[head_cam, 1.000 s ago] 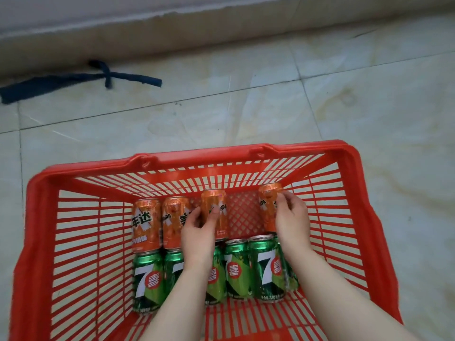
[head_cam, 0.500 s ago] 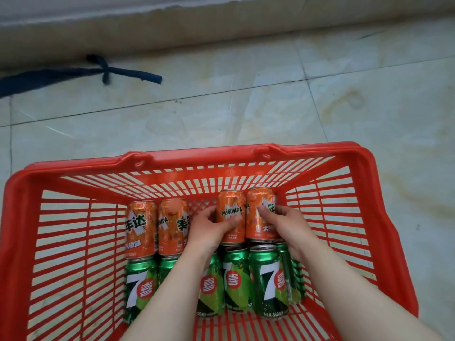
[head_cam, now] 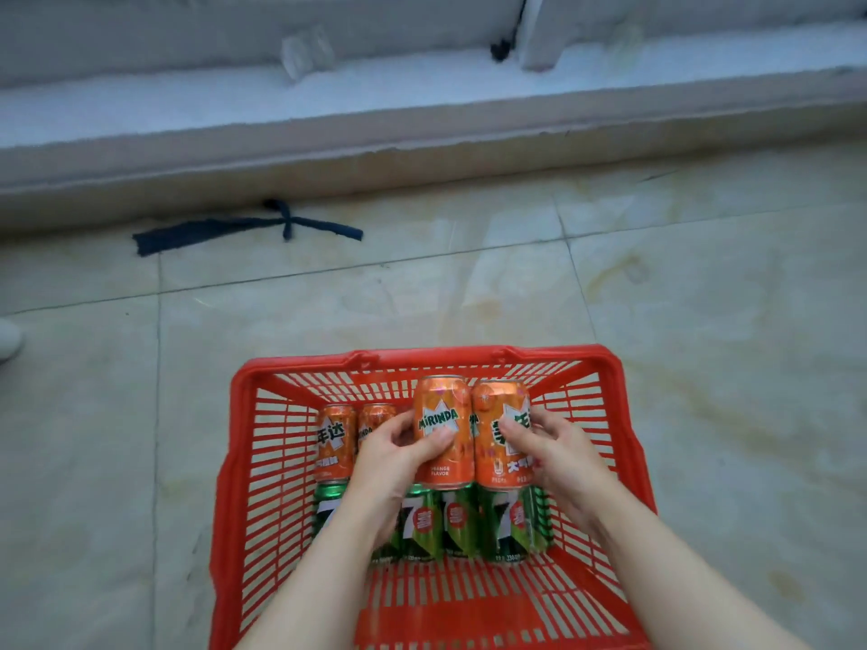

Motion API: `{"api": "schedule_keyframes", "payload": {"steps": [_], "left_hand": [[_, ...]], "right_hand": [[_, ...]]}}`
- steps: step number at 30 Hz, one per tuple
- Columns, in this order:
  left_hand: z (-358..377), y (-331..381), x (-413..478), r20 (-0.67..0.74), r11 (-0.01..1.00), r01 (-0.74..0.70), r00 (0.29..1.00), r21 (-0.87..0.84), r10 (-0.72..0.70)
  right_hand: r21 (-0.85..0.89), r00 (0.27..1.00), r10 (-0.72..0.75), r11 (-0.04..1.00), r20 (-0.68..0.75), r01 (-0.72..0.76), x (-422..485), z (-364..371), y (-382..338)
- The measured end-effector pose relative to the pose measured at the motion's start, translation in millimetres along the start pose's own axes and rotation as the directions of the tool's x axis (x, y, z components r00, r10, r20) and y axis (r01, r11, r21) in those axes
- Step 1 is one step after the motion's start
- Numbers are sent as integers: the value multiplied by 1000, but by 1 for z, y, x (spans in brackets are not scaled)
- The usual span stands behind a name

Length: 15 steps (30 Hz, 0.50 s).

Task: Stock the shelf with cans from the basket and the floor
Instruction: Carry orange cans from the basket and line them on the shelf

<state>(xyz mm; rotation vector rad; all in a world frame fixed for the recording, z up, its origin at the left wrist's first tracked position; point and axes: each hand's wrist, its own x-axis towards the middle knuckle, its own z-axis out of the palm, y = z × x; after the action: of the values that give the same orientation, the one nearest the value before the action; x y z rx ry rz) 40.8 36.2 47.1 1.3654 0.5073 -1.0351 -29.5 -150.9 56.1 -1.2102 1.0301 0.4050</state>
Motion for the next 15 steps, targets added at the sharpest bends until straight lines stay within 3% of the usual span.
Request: {"api": "schedule_keyframes", "payload": {"steps": [15], "left_hand": [[-6, 235, -307, -66, 966, -257, 965, -21, 255]], "right_hand": [[54, 954, -224, 975, 197, 218, -281, 88, -236]]}}
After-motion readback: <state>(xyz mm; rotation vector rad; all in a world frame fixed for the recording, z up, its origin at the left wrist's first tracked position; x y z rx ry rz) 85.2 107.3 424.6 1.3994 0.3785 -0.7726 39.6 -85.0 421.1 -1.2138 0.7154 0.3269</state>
